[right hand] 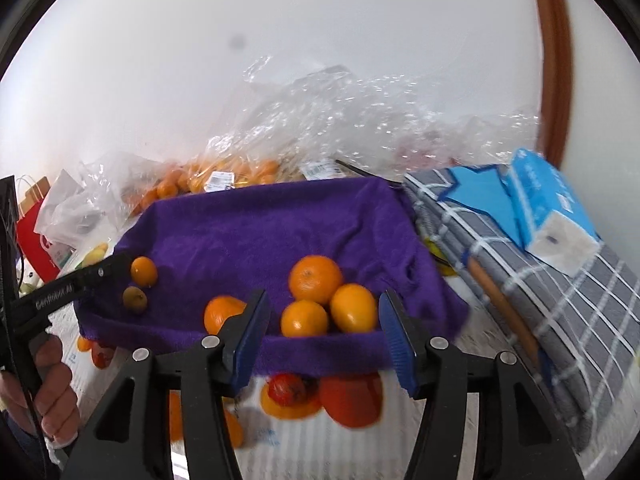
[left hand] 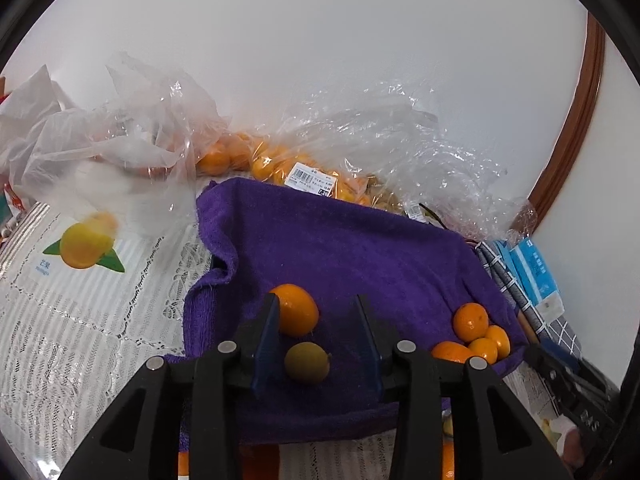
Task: Organize fruits
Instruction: 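Open right gripper releasing the orange while left gripper releases the greenish fruit, then move right tool to the red fruit on the sheet and grasp it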
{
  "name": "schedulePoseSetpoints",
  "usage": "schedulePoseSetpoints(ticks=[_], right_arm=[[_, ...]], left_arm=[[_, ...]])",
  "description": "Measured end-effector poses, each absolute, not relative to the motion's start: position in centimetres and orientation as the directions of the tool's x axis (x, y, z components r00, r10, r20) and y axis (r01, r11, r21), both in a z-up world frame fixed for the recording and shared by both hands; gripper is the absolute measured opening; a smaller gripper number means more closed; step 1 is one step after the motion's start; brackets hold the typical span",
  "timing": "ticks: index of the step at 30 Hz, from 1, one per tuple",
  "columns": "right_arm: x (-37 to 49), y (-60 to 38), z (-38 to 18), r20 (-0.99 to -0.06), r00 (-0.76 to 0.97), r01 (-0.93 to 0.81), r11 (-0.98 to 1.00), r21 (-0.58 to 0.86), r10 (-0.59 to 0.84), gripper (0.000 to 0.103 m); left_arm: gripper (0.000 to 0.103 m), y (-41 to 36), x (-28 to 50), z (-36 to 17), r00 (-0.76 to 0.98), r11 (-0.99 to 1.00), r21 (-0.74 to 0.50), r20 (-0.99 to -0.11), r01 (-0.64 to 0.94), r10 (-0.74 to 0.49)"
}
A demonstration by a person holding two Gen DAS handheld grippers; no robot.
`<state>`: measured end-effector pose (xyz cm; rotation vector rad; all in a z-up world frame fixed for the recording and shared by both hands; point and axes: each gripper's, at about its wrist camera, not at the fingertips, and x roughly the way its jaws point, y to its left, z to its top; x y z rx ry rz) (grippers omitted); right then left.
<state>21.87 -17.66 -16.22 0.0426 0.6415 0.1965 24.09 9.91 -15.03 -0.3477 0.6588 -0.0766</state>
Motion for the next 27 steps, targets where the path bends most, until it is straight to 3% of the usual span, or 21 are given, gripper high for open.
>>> schedulePoseSetpoints(ticks=[5, 13, 27], right_arm=[[19.4, -18.2, -17.1, -0.632, 0.741, -0.184, 0.974, 0.133, 0.226, 0.049], [19.4, -16.4, -19.5, -0.685, 0.679, -0.231, 0.963, 0.142, 0.264, 0.033], [22.2, -15.2, -21.1, -0.741, 0.628, -0.233, 0.966, 0.113, 0.239, 0.033]], left_arm=[[0.043, 10.4, 23.9, -14.8, 0.804, 0.932, -0.359, -0.567, -0.045, -0.180], [0.044, 10.4, 23.8, -14.9, 0.807, 0.939, -0.341, -0.568, -0.054, -0.160], [0.045, 11.2, 24.7, -15.7, 0.781, 0.915, -0.398, -0.591, -0.064, -0.202]])
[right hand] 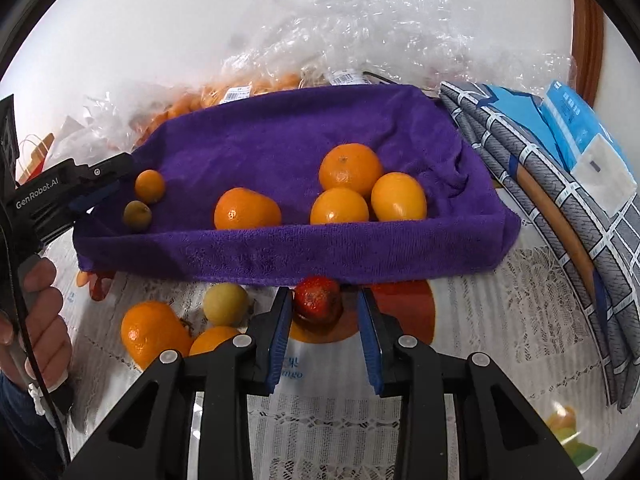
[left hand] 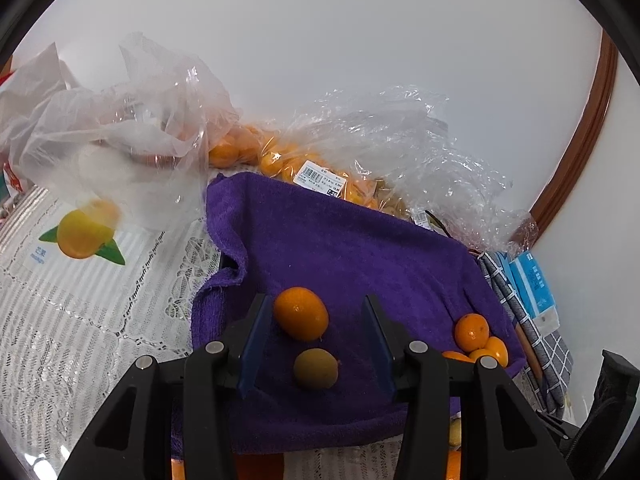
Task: Organize fruits
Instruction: 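Move right tool to the red fruit on the sheet and grasp it, then grasp a large orange with left gripper while right gripper lifts the red fruit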
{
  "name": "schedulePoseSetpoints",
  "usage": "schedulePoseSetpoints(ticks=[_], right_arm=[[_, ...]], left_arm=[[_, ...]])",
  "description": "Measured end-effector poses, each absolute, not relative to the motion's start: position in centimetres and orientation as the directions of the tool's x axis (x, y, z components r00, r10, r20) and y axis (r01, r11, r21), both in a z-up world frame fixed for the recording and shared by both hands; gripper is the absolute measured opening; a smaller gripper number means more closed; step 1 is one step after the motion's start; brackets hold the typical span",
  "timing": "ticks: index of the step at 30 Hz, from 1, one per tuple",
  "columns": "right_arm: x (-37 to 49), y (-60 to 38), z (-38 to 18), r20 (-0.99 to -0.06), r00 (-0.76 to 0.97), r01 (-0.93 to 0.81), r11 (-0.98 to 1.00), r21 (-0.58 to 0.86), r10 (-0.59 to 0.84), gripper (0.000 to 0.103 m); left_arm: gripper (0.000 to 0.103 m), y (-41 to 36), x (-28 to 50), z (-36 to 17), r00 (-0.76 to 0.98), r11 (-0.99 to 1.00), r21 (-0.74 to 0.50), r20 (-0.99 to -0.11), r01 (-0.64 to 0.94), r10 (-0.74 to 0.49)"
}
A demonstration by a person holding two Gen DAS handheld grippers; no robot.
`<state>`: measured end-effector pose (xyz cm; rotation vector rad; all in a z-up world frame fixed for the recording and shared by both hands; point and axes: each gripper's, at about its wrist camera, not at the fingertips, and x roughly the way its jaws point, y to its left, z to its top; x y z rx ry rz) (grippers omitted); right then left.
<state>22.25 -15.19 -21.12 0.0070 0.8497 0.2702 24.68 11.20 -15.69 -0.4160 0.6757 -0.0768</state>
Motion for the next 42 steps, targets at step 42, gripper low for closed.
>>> schedulePoseSetpoints(ticks=[42], right_arm=[[15.1, -22.6, -19.5, -0.598, 0.761, -0.176, 0.967, 0.183, 0.252, 0.025]], left_arm=[[0.041, 1.8, 17.9, -17.1, 0.618, 0.920, -0.332, -0.684, 0.209, -0.387]])
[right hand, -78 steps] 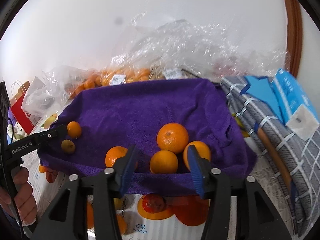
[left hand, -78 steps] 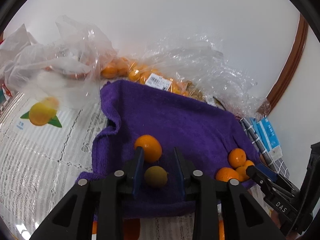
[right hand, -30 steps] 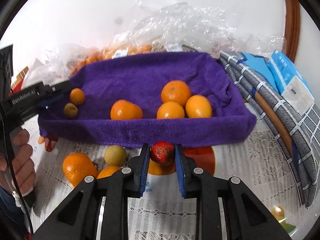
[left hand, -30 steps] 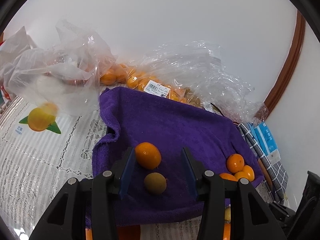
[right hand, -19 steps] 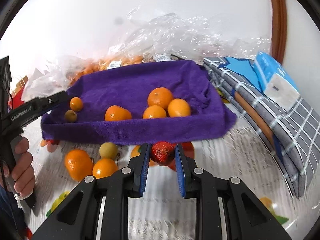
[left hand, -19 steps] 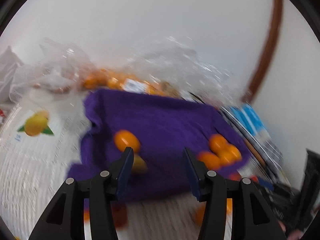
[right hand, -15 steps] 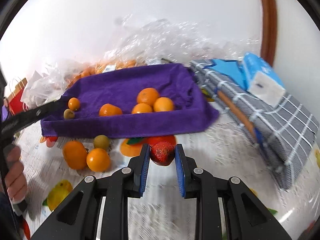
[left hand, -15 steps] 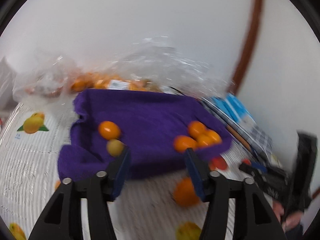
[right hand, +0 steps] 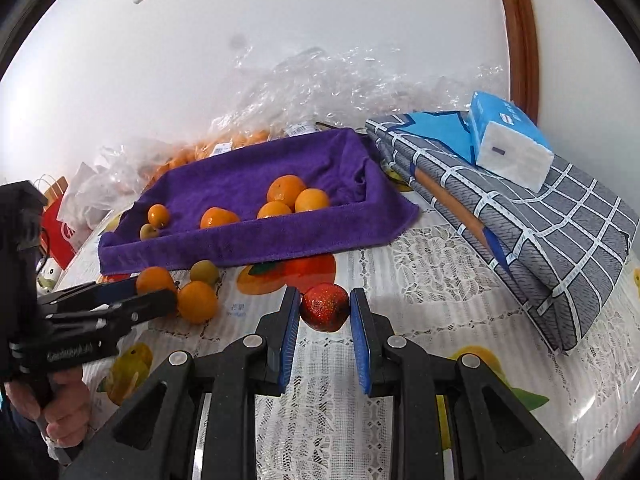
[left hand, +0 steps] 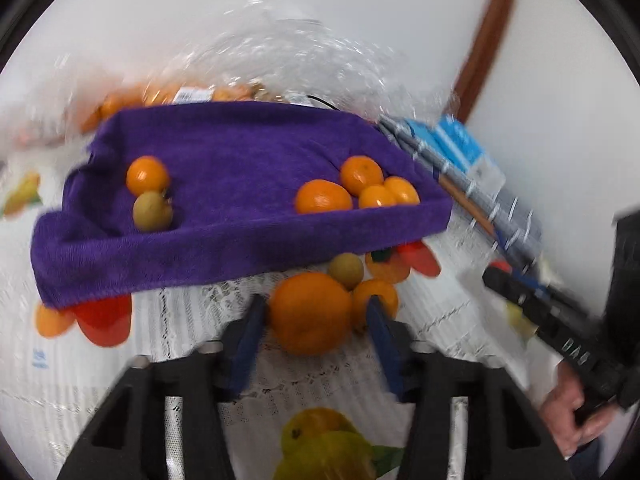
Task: Organize fruits
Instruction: 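Grasp a large orange with left gripper while right gripper lifts the red fruit, then carry the red fruit and the large orange over the purple towel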
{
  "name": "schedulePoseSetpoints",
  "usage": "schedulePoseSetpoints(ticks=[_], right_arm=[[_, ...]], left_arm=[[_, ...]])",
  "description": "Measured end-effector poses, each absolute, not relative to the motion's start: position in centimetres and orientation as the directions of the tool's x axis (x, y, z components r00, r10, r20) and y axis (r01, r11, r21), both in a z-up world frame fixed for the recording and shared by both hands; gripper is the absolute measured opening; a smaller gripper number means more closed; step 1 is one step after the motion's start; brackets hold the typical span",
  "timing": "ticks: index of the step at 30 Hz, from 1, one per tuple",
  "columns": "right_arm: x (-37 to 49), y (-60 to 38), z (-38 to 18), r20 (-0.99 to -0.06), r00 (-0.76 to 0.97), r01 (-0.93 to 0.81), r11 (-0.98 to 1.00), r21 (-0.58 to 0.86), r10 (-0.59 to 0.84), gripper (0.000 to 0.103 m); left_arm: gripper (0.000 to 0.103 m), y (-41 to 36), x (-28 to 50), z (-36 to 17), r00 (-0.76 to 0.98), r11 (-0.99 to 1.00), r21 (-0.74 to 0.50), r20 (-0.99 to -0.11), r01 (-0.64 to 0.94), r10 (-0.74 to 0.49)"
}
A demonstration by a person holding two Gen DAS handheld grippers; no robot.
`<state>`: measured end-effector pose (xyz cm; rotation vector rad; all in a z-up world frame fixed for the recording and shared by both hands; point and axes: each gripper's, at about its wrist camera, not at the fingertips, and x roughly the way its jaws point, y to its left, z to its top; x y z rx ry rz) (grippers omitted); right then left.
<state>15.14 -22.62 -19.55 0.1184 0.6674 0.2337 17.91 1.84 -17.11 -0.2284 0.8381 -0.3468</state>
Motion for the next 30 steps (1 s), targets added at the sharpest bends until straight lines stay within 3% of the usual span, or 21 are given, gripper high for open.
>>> schedulePoseSetpoints(ticks=[3, 25, 30], right_arm=[[15.1, -22.9, -19.5, -0.594, 0.766, -0.163, 0.969, 0.188, 0.244, 0.025], [14.8, -22.9, -19.4, -0.584, 0.778, -0.155, 0.971, 0.179, 0.232, 0.025], [14.5, -22.9, -19.2, -0.570, 0.786, -0.165, 0.970, 0.180, 0.239, 0.025]], left_arm=[[0.040, 3.5, 17.5, -17.2, 0.642, 0.899, -0.404, -0.646, 0.172, -0.413], [0.041, 3.3, 16.5, -16.2, 0.701, 0.914, -0.367, -0.605, 0.175, -0.377], [0.040, 4.2, 16.6, -16.1, 0.700, 0.889, -0.423, -0.582, 0.173, -0.413]])
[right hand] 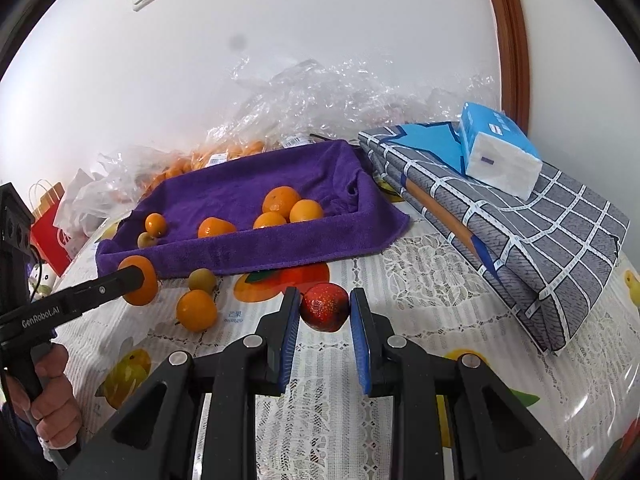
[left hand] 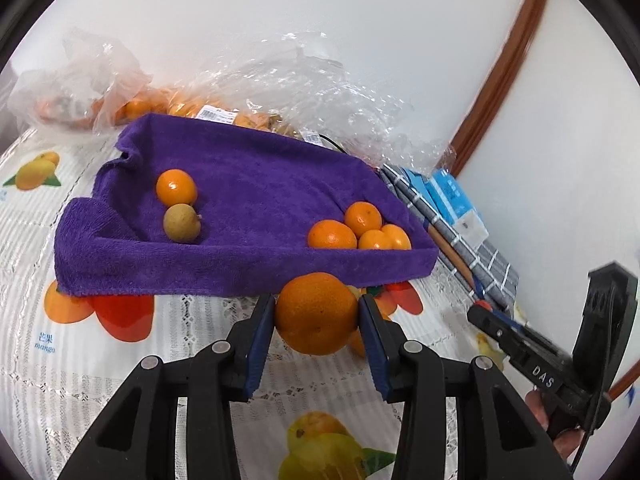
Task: Organize fruits
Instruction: 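Carry the red fruit and the large orange over the purple towel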
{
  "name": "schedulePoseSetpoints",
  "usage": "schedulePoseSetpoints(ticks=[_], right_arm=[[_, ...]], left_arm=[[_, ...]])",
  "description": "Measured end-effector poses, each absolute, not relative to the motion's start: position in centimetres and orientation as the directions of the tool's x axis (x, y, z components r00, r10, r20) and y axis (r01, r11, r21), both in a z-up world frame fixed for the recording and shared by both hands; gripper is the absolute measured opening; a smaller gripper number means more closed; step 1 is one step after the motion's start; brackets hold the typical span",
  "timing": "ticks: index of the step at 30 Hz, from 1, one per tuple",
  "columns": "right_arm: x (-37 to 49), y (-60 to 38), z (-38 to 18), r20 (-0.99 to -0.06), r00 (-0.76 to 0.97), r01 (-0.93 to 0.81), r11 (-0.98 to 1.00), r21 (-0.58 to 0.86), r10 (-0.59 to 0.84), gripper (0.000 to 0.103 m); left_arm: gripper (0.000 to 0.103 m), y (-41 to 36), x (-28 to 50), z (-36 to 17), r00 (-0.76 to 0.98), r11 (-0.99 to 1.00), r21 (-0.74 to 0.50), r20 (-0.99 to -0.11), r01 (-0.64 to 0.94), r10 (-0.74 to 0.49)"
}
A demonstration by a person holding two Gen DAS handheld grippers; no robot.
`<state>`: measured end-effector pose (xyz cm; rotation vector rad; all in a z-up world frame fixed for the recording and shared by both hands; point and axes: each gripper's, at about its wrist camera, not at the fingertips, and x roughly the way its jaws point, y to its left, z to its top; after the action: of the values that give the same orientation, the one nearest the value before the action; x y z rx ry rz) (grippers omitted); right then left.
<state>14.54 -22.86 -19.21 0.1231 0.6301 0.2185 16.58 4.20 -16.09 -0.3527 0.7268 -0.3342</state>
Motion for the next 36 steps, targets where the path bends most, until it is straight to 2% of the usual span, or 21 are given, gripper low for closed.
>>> schedulePoseSetpoints(ticks=[7, 14, 21, 29, 36], right_arm=[[14.6, -22.9, -19.2, -0.564, 0.784, -0.176, 0.964, 0.201, 0.260, 0.025], [15.4, -22.5, -18.9, -0.583, 0.760, -0.186, 0.955, 0.232, 0.289, 0.025], [18.2, -21.0, -16.2, -0.564, 0.768, -0.236, 0.953, 0.192, 0.304, 0.025], [23.7, -19.8, -12.8, -0.504, 0.805, -0.269, 0.950, 0.160, 0.313, 0.025], [29.0, -19.3, -15.2, -0.554, 0.789, -0.226, 0.964, 0.140, 0.266, 0.025]], left_arm=[[0.040, 6.2, 16.6, -15.9, 0.716, 0.832, -0.538, -0.528, 0.135, -0.457], [0.040, 7.3, 16.1, -15.5, 0.747, 0.835, -0.543, -0.520, 0.086, -0.415], [0.040, 9.9, 17.1, -14.0, 0.774, 0.834, -0.551, -0.522, 0.015, -0.358], [0.041, 9.4, 22.7, -12.3, 0.770, 0.881, -0.472, -0.564, -0.003, -0.299], [0.041, 7.3, 25.6, -14.8, 0.749, 0.905, -0.425, -0.602, -0.006, -0.278]])
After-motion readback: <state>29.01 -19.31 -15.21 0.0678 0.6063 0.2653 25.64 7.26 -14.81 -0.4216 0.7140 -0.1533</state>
